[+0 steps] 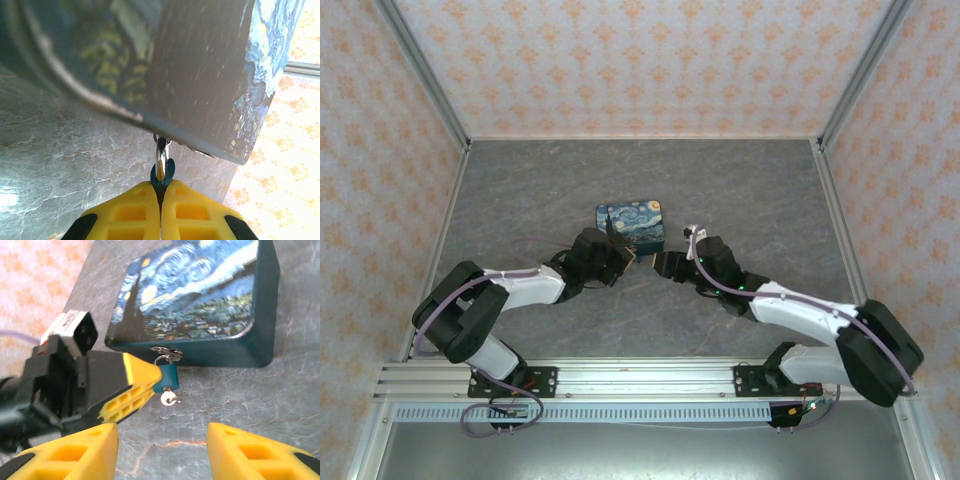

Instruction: Unlock the padlock with the key

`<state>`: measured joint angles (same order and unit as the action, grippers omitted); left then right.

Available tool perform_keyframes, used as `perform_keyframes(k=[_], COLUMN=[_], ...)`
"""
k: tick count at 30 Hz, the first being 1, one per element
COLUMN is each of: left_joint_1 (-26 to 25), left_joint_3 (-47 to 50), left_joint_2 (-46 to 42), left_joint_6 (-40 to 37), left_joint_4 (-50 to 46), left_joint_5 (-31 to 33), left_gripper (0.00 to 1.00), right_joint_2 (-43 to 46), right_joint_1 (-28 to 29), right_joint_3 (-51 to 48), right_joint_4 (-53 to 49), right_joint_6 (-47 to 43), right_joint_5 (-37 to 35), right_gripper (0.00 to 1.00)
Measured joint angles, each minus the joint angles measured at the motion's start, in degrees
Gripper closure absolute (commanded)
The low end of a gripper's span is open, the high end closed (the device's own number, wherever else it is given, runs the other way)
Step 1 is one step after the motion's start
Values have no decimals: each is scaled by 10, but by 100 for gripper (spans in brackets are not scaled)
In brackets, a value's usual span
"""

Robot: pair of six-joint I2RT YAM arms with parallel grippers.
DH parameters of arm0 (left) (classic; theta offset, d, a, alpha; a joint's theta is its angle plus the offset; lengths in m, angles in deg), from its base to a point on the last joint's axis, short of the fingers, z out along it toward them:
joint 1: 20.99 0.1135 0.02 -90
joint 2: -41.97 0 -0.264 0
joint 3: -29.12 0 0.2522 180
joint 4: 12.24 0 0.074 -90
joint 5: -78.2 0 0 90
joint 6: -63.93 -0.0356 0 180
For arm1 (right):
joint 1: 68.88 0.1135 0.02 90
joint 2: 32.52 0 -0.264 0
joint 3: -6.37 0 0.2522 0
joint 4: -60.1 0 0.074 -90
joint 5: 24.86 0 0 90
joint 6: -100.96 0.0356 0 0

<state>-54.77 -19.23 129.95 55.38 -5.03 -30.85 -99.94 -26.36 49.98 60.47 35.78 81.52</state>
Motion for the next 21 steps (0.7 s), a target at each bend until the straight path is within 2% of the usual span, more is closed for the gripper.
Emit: perform_keyframes(k=[7, 10, 16, 21], left_joint_1=[0, 0, 0, 0], left_joint_3=[-3, -3, -4, -6], left_joint_2=[-12, -19, -23, -26], left_joint_6=[2, 7, 13, 13], left_joint_4=[-24, -30, -39, -43], left_joint_5=[0, 0, 0, 0], left_gripper=[100, 100, 100, 100], right_joint_2=[109, 118, 76, 5], right_joint_1=[40, 57, 110, 121], right_joint_3=[20, 22, 3, -15], right_joint_4=[-74, -76, -51, -3], right_joint_6=[-255, -361, -547, -621], right_joint_5=[-30, -48, -119, -161], right_gripper=[46, 41, 35, 35])
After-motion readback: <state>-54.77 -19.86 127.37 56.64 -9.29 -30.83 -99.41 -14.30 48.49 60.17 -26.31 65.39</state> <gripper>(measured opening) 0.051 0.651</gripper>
